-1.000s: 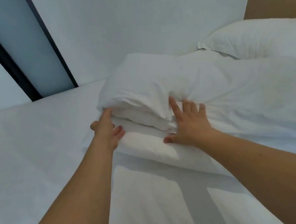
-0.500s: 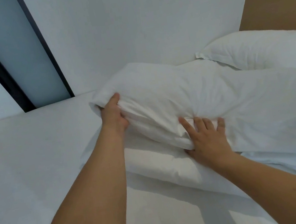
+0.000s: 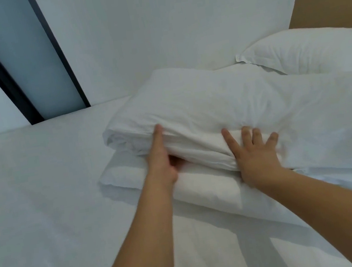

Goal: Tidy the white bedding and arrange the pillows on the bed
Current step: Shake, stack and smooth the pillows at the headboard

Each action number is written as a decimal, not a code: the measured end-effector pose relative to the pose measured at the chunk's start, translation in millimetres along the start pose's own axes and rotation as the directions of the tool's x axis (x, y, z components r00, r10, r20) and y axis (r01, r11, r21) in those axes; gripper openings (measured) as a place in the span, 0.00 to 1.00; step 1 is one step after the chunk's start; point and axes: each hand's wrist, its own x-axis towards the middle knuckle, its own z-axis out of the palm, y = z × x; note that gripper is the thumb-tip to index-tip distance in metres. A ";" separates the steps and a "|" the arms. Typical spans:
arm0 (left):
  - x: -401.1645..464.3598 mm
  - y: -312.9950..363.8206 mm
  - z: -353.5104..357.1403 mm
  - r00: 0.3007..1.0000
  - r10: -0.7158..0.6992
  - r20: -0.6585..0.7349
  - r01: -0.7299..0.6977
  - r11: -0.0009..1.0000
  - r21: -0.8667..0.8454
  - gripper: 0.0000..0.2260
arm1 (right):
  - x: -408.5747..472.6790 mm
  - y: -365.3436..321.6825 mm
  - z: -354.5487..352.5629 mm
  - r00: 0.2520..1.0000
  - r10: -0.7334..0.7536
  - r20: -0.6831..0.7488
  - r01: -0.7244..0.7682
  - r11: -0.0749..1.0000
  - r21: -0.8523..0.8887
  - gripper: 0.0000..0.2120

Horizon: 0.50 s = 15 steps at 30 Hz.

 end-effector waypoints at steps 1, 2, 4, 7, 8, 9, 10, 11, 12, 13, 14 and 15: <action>-2.9 -13.7 15.0 0.988 -0.102 0.118 0.103 0.995 -0.008 0.34 | -1.4 1.8 -1.1 1.000 -0.001 0.018 0.002 1.000 -0.019 0.51; -5.2 -24.9 26.5 0.978 -0.148 0.151 0.148 0.989 0.011 0.34 | -5.5 4.7 -5.4 0.999 -0.001 0.036 0.002 1.000 -0.027 0.51; -0.9 -34.6 41.2 0.990 -0.124 0.069 0.125 0.992 -0.011 0.29 | -14.3 16.1 -6.2 0.996 0.035 0.088 -0.031 0.998 -0.049 0.48; 1.2 -16.6 53.9 0.997 0.041 -0.073 -0.046 0.997 -0.062 0.20 | -26.1 36.3 -19.8 0.999 0.044 0.000 -0.044 0.999 -0.023 0.35; -2.2 -4.8 58.7 0.987 0.119 -0.106 -0.126 0.990 -0.063 0.17 | -28.3 42.7 -31.0 1.000 0.020 -0.011 -0.020 1.000 0.016 0.28; -14.6 8.4 65.4 0.970 0.202 -0.133 -0.212 0.976 -0.059 0.14 | -29.7 47.9 -46.6 0.999 -0.039 0.005 0.038 0.998 0.047 0.24; -25.1 20.5 70.3 0.954 0.268 -0.136 -0.278 0.959 -0.060 0.12 | -29.9 51.6 -64.7 0.992 -0.121 0.047 0.119 0.992 0.049 0.22; -33.5 29.3 71.0 0.939 0.312 -0.146 -0.323 0.944 -0.063 0.11 | -29.3 53.5 -82.3 0.977 -0.197 0.084 0.195 0.980 0.037 0.20; -39.3 34.1 64.3 0.919 0.358 -0.165 -0.371 0.927 -0.051 0.10 | -30.8 53.6 -100.2 0.962 -0.251 0.111 0.250 0.968 0.030 0.19; -43.6 33.4 51.4 0.891 0.409 -0.195 -0.419 0.908 -0.010 0.11 | -33.9 52.7 -108.5 0.948 -0.283 0.148 0.282 0.959 0.027 0.18; -45.7 25.2 32.8 0.865 0.451 -0.221 -0.449 0.891 0.066 0.14 | -40.8 49.0 -112.2 0.936 -0.302 0.182 0.300 0.953 0.040 0.19; -45.2 8.9 9.5 0.863 0.440 -0.248 -0.409 0.897 0.169 0.18 | -49.9 42.2 -103.5 0.924 -0.318 0.211 0.318 0.947 0.039 0.19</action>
